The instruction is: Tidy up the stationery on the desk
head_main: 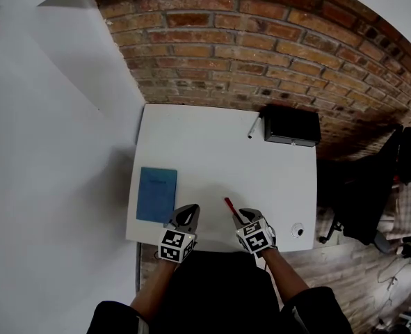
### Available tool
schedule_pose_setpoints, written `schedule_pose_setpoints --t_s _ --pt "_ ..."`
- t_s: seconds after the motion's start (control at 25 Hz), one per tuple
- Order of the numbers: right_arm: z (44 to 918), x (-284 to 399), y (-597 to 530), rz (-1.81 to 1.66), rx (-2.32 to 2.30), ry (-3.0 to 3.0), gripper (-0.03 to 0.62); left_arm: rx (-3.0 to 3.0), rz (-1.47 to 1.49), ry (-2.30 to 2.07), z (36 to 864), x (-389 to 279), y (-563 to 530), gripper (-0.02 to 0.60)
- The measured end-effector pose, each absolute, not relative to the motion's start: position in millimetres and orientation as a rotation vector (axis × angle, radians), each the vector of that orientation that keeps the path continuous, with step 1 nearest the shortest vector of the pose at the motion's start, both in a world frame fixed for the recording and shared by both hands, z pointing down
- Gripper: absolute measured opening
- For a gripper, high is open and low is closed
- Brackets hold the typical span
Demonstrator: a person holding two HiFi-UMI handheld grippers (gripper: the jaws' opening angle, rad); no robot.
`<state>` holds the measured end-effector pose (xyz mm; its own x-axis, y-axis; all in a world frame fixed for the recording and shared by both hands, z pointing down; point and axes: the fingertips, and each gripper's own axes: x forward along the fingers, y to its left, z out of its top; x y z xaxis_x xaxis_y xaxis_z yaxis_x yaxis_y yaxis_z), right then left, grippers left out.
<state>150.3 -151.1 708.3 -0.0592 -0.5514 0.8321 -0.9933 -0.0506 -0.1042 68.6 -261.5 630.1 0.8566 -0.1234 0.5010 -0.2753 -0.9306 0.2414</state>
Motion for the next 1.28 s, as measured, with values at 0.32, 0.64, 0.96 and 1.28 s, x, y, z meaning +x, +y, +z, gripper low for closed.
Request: schedule_pose_setpoints --t_s 0.32,0.64,0.96,1.28 --pt "728.7 150.7 -145.6 1.117 1.514 -1.665 0.092 2.681 0.72 -0.363 641.5 50.2 -270.2 0.014" --pt "743.6 150.6 -148.6 1.192 1.486 -1.63 0.091 2.654 0.74 -0.378 650.4 44.6 -266.5 0.014" --pt "752.4 148.8 -147.5 1.285 1.474 -1.592 0.067 2.626 0.762 -0.387 663.9 38.6 -261.1 0.014" --pt "750.3 152.4 -147.9 1.309 1.493 -1.546 0.066 2.622 0.735 -0.413 658.8 37.8 -266.7 0.014"
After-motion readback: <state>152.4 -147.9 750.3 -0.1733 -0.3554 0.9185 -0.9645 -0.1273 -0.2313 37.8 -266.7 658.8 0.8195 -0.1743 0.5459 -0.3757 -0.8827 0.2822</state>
